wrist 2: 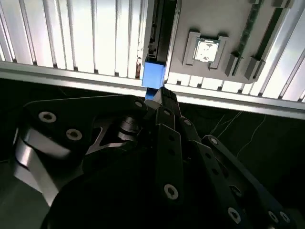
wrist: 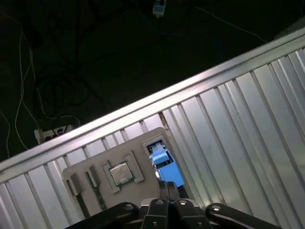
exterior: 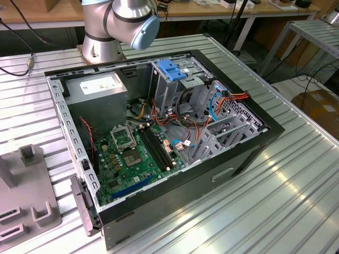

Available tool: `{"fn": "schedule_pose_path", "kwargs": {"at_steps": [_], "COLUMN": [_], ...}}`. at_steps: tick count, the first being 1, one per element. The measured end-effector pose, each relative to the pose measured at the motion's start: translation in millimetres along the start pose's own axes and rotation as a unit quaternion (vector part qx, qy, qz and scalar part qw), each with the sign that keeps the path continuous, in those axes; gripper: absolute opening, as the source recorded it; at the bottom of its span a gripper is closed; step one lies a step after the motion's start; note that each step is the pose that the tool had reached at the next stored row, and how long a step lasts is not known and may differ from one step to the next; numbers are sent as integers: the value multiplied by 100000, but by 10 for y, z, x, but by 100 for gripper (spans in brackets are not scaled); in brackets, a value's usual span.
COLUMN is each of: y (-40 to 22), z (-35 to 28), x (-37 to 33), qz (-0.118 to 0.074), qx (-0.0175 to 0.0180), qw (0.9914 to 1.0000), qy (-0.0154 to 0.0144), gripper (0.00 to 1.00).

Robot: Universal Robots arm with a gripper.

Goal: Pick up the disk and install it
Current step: 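Pick up the disk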

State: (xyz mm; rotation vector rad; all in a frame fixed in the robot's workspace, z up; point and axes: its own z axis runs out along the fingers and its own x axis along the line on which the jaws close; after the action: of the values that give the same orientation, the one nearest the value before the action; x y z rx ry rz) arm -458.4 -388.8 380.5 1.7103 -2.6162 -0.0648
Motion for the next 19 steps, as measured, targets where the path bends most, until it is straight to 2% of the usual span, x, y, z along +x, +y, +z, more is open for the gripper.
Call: {"fn": "schedule_pose_path", "kwargs": {"at_steps": [2, 4, 6, 10, 11, 12, 13, 15, 16, 17, 18, 19], "y": [0, -1, -1, -1, -2, -2, -3, -3, -4, -4, -5, -5], "z": [6, 10, 19, 37, 46, 53, 59, 76, 88, 97, 113, 125], "x": [0, 0, 0, 1, 1, 0, 0, 1, 1, 1, 1, 1], "qz": [-3364, -5157, -8170, -11449, -12276, -12691, -13063, -14533, -15791, -16581, -17295, -17492], "qx": [-21, -13, -8, 206, 374, 459, 523, 591, 603, 614, 649, 679], "qw": [99943, 99867, 99665, 99341, 99242, 99189, 99141, 98936, 98742, 98613, 98490, 98455], "qy": [143, 213, 333, 458, 440, 428, 421, 452, 494, 515, 528, 535], "gripper": [10, 10, 10, 11, 17, 17, 23, 36, 42, 47, 47, 54]}}
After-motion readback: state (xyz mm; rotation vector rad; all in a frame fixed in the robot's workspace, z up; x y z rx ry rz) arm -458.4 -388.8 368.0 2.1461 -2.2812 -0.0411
